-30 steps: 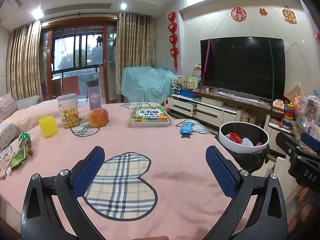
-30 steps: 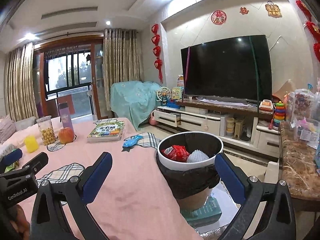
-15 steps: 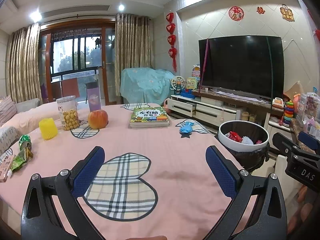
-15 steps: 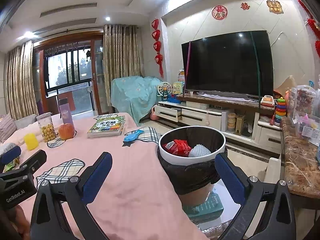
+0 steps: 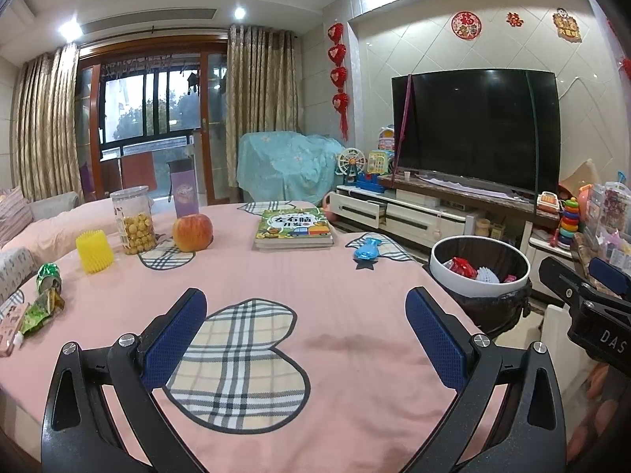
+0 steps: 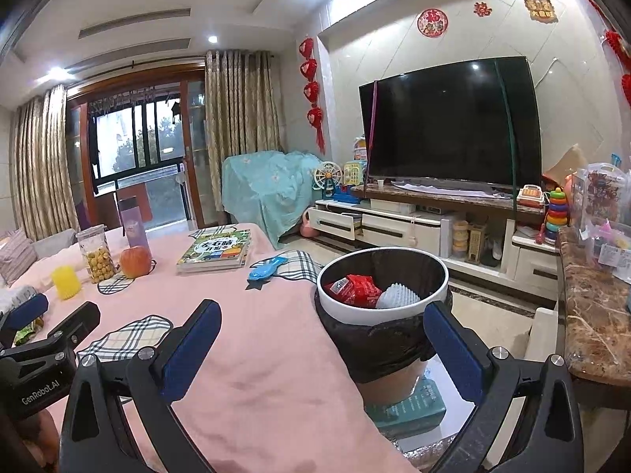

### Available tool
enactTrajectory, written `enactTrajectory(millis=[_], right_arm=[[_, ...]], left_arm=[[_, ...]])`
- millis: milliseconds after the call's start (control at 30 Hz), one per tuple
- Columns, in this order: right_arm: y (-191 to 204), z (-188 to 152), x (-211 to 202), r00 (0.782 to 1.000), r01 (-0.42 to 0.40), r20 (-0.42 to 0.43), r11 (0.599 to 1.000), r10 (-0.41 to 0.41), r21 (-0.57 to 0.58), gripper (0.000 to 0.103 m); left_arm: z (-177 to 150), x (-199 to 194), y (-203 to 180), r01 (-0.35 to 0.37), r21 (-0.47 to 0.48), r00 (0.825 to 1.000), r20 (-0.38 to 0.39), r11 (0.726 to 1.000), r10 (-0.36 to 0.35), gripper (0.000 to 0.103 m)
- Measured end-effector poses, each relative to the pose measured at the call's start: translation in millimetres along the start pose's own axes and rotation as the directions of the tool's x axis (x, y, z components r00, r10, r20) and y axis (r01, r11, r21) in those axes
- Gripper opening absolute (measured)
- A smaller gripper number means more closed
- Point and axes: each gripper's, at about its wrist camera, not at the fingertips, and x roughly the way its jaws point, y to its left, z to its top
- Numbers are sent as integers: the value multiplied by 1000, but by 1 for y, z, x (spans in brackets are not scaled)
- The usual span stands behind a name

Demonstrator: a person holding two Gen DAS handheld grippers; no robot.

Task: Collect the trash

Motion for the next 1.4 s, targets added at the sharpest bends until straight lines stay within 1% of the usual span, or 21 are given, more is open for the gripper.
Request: enactTrajectory(millis=[1400], right_arm=[[2,2,-3,1000,-18,9,1000,18,-4,103]], left_arm=[[1,2,2,14,-1,1000,-12,1000,-14,103]])
